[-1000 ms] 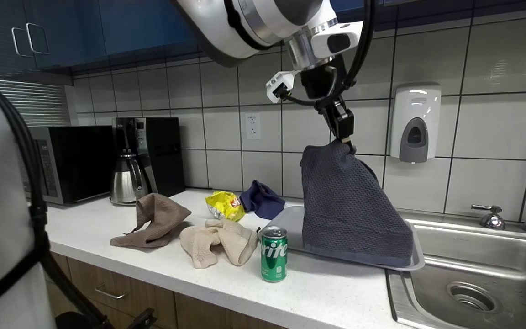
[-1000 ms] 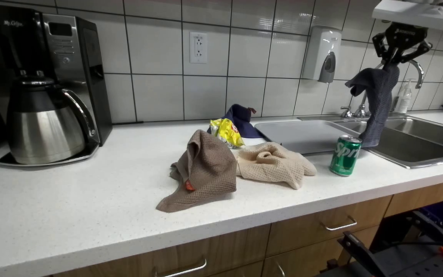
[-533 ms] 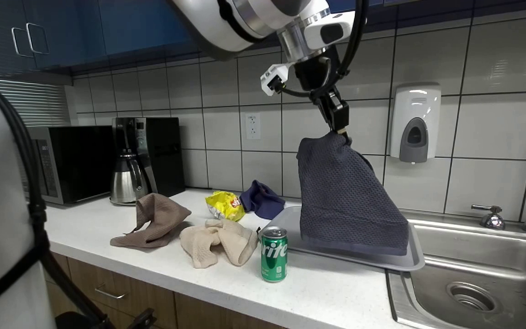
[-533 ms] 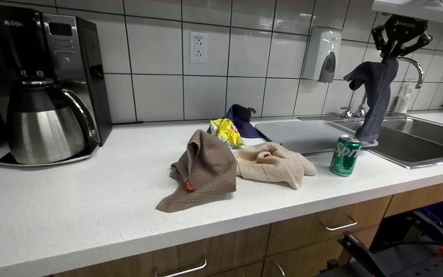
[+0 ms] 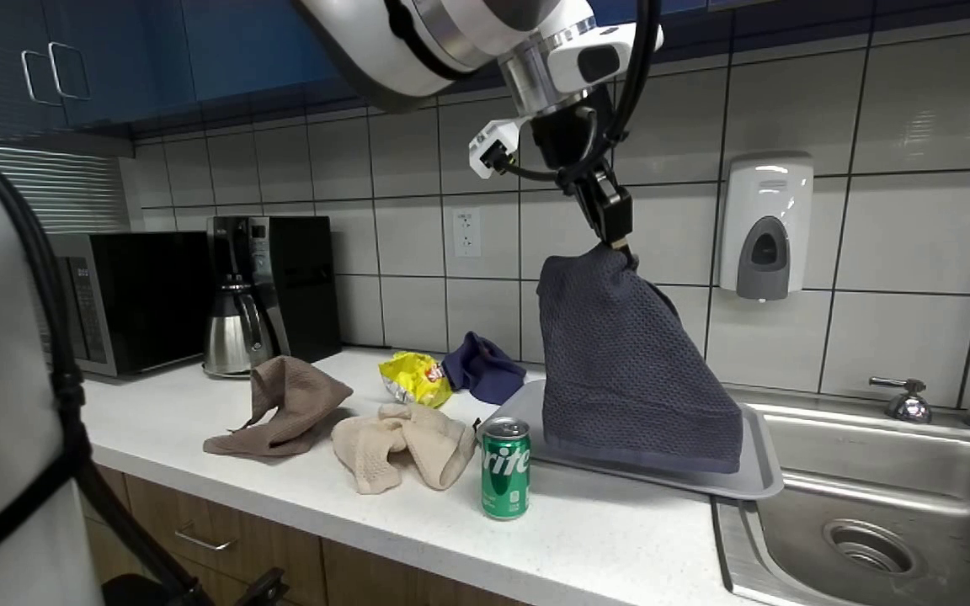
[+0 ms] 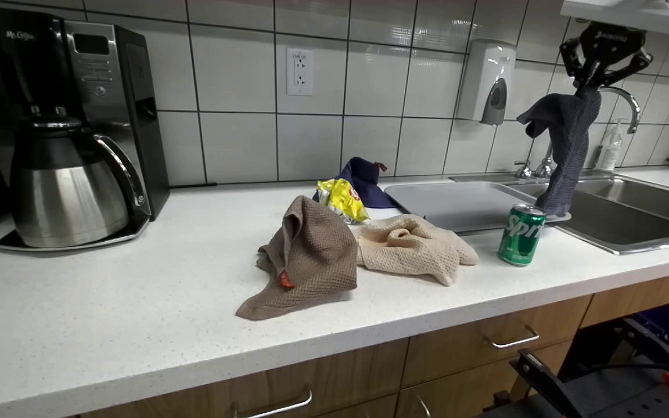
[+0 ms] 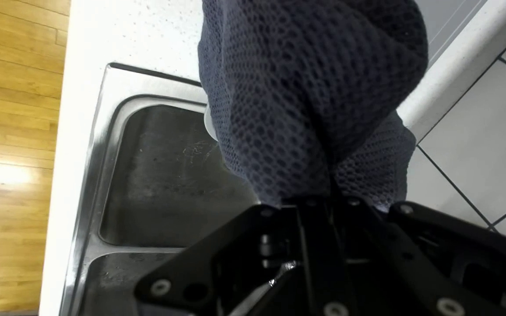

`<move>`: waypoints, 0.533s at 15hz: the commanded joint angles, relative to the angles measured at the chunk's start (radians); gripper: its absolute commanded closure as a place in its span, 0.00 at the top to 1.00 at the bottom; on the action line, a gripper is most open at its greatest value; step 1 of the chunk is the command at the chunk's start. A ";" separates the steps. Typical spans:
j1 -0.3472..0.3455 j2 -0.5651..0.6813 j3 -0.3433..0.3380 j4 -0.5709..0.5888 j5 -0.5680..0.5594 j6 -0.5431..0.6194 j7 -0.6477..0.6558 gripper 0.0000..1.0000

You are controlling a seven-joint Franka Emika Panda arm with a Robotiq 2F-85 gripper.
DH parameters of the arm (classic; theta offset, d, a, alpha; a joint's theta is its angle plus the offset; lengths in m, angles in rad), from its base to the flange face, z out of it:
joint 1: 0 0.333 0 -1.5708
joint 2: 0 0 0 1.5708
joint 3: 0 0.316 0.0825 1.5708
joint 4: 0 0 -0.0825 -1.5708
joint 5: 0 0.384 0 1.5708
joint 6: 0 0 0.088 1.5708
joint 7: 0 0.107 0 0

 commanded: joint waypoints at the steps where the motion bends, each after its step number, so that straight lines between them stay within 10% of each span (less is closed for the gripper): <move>1: -0.042 -0.049 0.027 -0.049 0.008 -0.013 0.012 0.01; 8: -0.062 -0.010 0.022 -0.068 0.012 -0.028 0.012 0.01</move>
